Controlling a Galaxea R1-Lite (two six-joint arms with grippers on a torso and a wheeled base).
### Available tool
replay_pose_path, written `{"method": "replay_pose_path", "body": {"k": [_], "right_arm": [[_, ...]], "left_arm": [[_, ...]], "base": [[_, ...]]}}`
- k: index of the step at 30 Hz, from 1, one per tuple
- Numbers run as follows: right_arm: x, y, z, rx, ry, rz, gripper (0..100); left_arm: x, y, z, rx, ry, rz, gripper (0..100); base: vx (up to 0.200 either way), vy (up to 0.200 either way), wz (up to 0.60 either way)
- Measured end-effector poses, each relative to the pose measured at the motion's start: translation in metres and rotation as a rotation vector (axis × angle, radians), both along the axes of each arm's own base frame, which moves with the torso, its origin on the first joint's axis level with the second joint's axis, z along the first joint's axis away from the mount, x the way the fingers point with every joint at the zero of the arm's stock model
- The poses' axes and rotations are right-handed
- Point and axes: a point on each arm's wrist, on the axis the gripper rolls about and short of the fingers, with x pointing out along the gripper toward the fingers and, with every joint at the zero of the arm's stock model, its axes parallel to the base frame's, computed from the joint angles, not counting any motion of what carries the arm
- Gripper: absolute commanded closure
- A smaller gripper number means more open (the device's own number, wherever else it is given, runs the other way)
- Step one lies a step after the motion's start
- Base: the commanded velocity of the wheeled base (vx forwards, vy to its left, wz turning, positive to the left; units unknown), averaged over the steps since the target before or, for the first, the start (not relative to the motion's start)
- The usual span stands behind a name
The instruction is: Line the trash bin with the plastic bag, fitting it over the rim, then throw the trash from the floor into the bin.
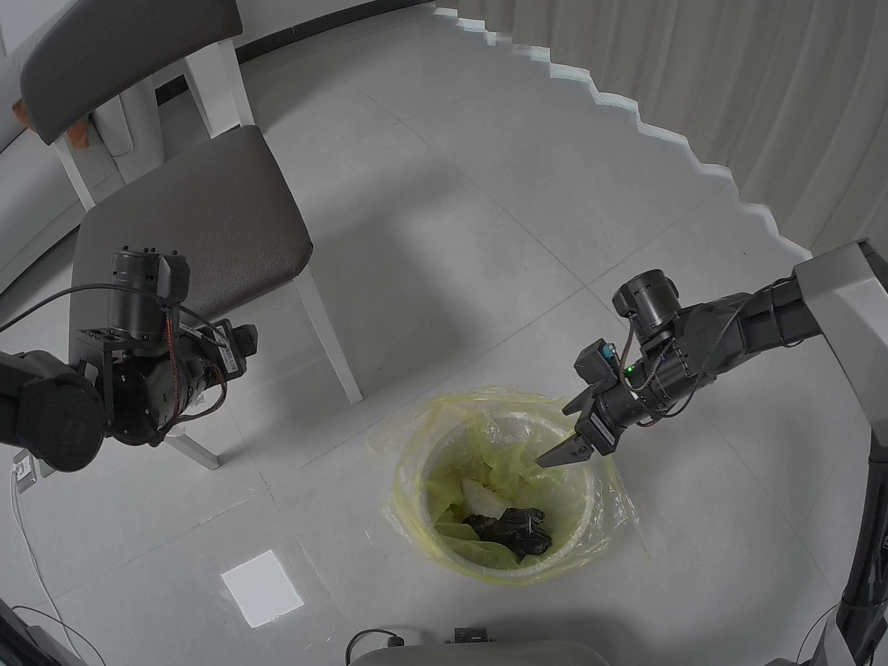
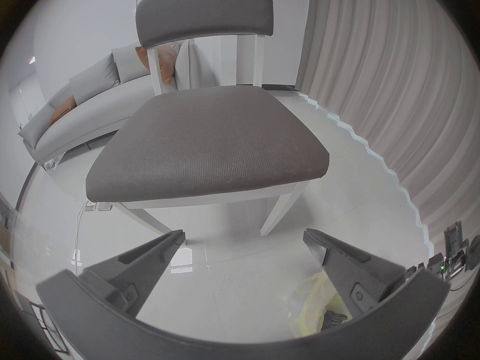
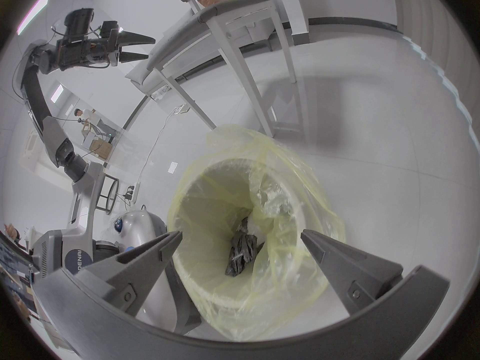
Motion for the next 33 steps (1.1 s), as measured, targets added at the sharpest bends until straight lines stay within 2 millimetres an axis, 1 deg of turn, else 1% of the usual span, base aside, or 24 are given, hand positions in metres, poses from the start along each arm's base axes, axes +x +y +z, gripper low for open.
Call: {"method": "replay_pose_path", "body": {"k": [2, 6, 10, 14, 18, 27, 30, 31, 33], "right_arm": [[-0.006, -0.010, 0.000, -0.008, 0.018, -0.022, 0], [-0.009, -0.028, 0.000, -0.017, 0.032, -0.069, 0], [-0.006, -0.043, -0.004, -0.020, 0.042, -0.107, 0], [0.001, -0.055, -0.014, -0.025, 0.062, -0.138, 0], [0.008, -0.060, -0.028, -0.033, 0.089, -0.153, 0], [0.027, -0.058, -0.060, -0.043, 0.132, -0.160, 0], [0.032, -0.060, -0.067, -0.044, 0.139, -0.165, 0], [0.034, -0.060, -0.069, -0.045, 0.141, -0.167, 100], [0.037, -0.062, -0.074, -0.046, 0.146, -0.171, 100]], "left_arm": [[-0.002, 0.001, 0.000, -0.001, -0.001, 0.002, 0], [-0.004, 0.003, 0.001, -0.002, -0.003, 0.003, 0], [-0.005, 0.003, 0.001, -0.001, -0.004, 0.004, 0], [-0.004, 0.003, 0.001, -0.002, -0.004, 0.004, 0], [-0.004, 0.003, 0.001, -0.002, -0.002, 0.004, 0], [-0.004, 0.006, -0.001, 0.002, 0.006, 0.015, 0], [-0.004, 0.006, -0.001, 0.003, 0.007, 0.017, 0], [-0.004, 0.007, -0.002, 0.003, 0.007, 0.019, 0], [-0.005, 0.007, -0.002, 0.004, 0.010, 0.021, 0]], "base": [[0.000, 0.000, 0.00], [0.000, 0.000, 0.00], [0.000, 0.000, 0.00], [0.000, 0.000, 0.00], [0.000, 0.000, 0.00], [0.000, 0.000, 0.00], [0.000, 0.000, 0.00], [0.000, 0.000, 0.00], [0.000, 0.000, 0.00]]}}
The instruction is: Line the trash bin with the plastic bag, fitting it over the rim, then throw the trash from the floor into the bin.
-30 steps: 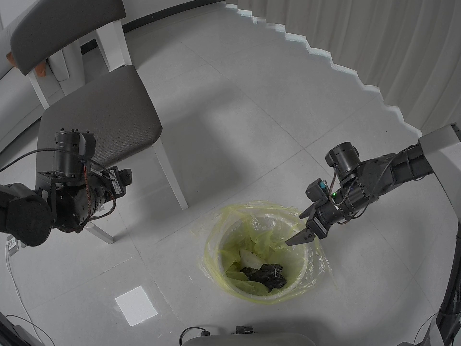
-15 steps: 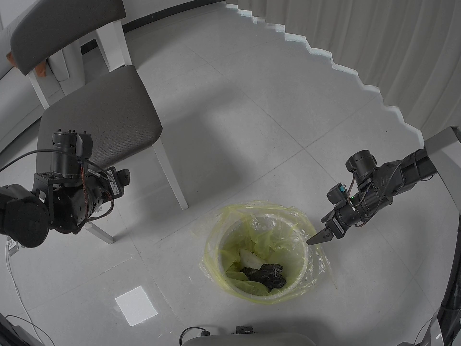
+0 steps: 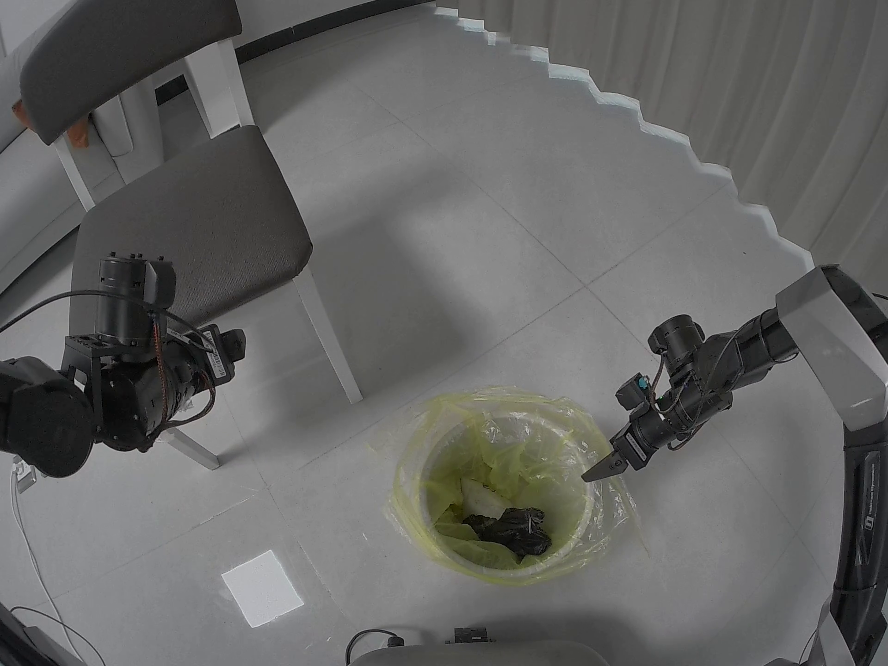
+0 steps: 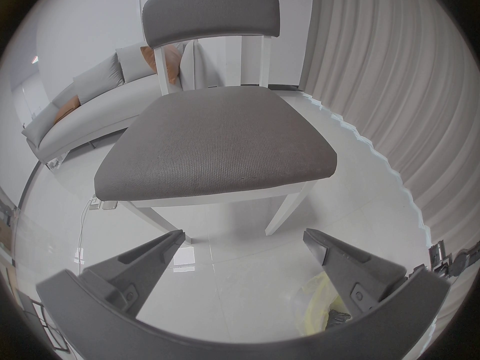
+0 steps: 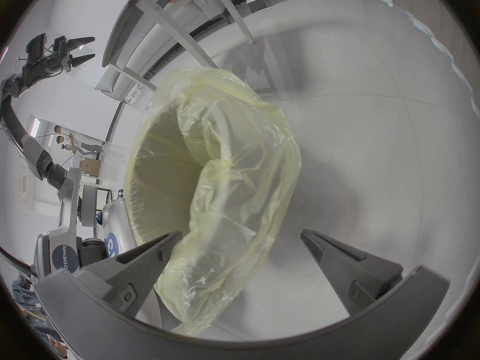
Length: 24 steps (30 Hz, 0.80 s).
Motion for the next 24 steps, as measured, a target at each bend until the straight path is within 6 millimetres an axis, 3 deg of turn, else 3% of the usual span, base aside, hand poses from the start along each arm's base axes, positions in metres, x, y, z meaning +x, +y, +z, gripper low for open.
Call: {"method": "replay_pose_path", "body": {"k": [12, 24], "right_arm": [[0.008, -0.011, -0.014, 0.000, 0.016, -0.021, 100], [0.012, 0.002, -0.002, 0.010, -0.028, 0.010, 100]], "left_arm": [[0.000, 0.002, -0.001, 0.002, 0.004, 0.007, 0], [0.000, 0.002, -0.001, 0.002, 0.000, 0.007, 0]], "base": [[0.000, 0.000, 0.00], [0.000, 0.000, 0.00]]}}
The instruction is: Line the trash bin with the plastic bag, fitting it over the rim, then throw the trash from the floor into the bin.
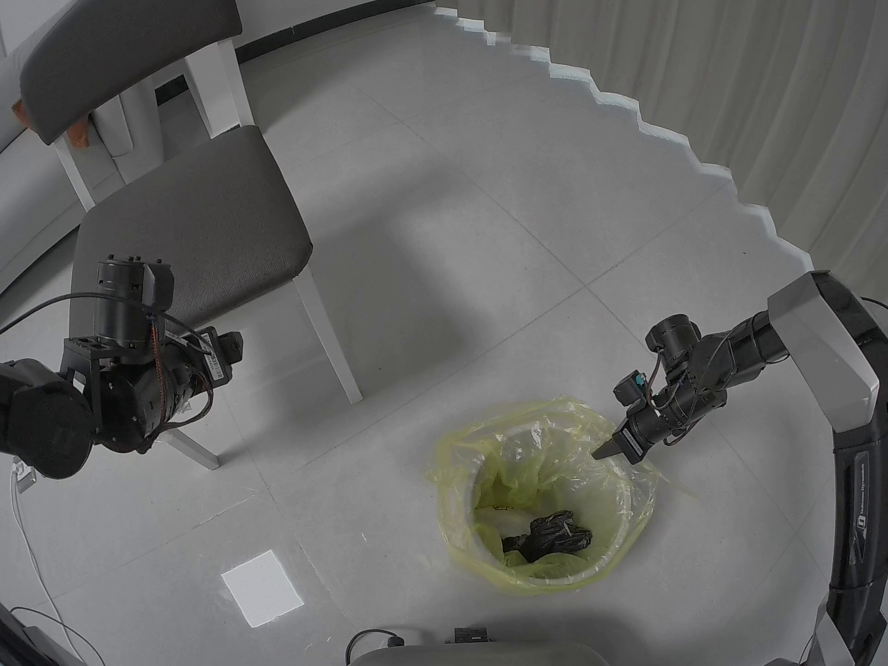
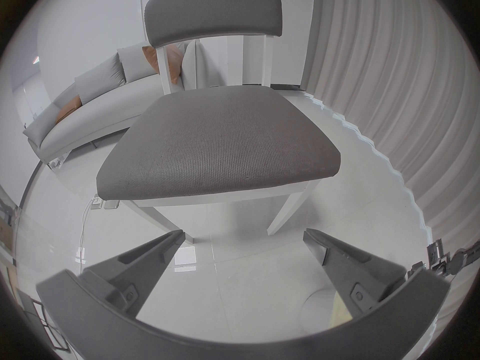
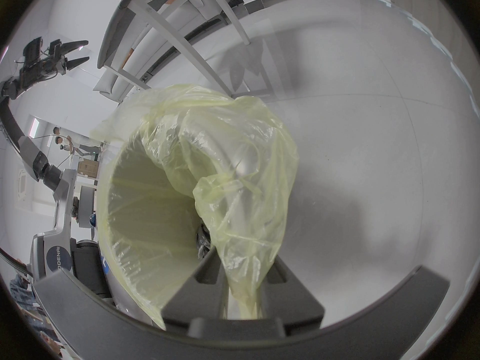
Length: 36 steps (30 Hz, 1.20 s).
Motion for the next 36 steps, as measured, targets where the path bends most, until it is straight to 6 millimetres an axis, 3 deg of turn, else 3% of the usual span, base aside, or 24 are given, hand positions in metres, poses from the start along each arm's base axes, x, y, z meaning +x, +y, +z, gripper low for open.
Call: {"method": "replay_pose_path", "body": {"k": [12, 13, 24, 36], "right_arm": [[-0.002, 0.008, 0.012, 0.006, -0.027, 0.016, 100], [-0.003, 0.008, 0.013, 0.006, -0.028, 0.019, 0], [-0.004, 0.006, 0.014, 0.008, -0.024, 0.008, 0], [0.001, -0.021, 0.022, 0.011, -0.043, -0.055, 0]], "left_arm": [[-0.001, 0.000, 0.000, -0.002, -0.001, 0.000, 0], [-0.001, 0.000, 0.000, -0.002, -0.002, 0.000, 0], [-0.001, 0.000, 0.000, -0.002, -0.001, 0.000, 0], [-0.002, 0.001, 0.000, -0.001, 0.002, 0.002, 0]], "base": [[0.000, 0.000, 0.00], [0.000, 0.000, 0.00], [0.000, 0.000, 0.00], [0.000, 0.000, 0.00]]}}
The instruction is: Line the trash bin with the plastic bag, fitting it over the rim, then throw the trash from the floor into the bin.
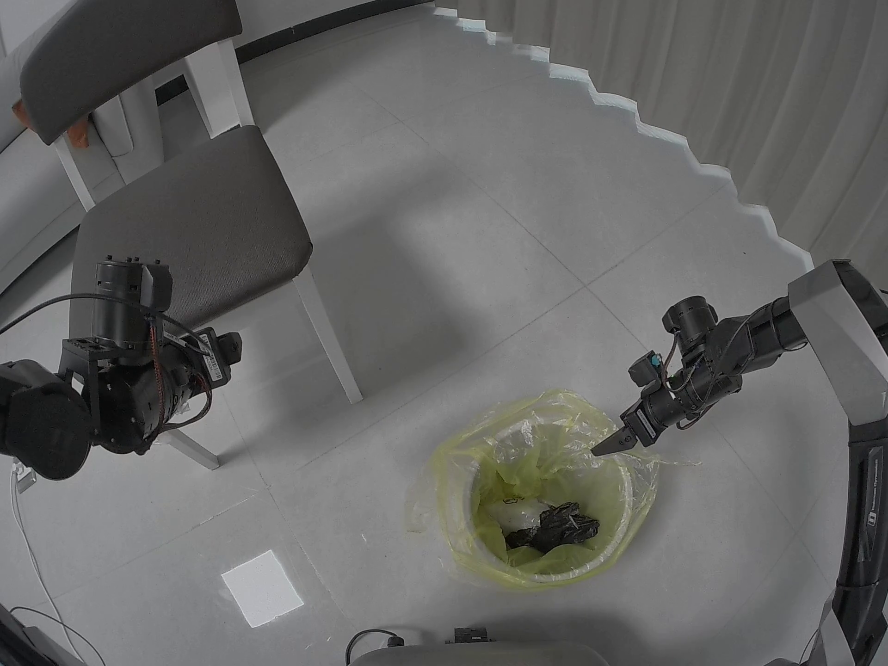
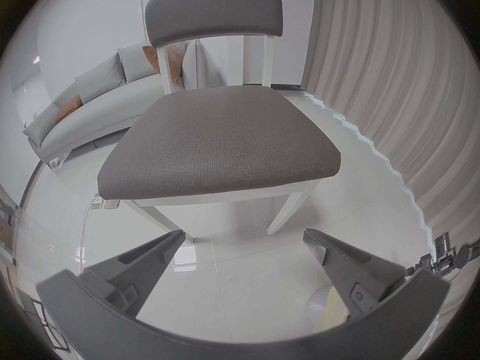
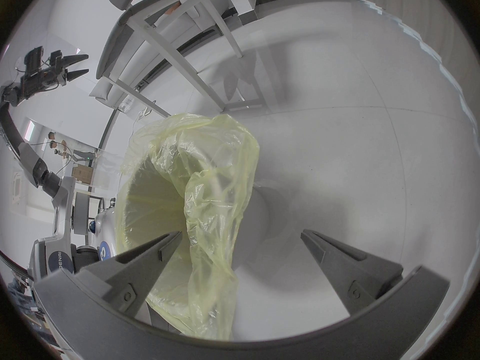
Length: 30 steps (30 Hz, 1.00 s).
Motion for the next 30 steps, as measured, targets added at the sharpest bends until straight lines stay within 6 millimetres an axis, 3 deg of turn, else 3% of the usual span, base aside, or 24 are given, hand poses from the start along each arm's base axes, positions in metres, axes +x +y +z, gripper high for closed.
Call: {"method": "replay_pose_path", "body": {"k": [1, 19, 30], "right_arm": [[0.000, -0.001, 0.000, -0.001, 0.000, -0.003, 100], [0.002, -0.003, -0.001, 0.007, 0.005, -0.025, 100], [0.018, -0.001, -0.024, 0.014, 0.029, -0.047, 100]], "left_arm": [[0.000, 0.000, 0.000, 0.000, 0.001, -0.001, 0], [-0.004, 0.002, -0.001, 0.002, 0.001, 0.005, 0], [-0.006, 0.002, 0.003, -0.003, -0.012, 0.006, 0]], "base": [[0.000, 0.000, 0.00], [0.000, 0.000, 0.00], [0.000, 0.000, 0.00]]}}
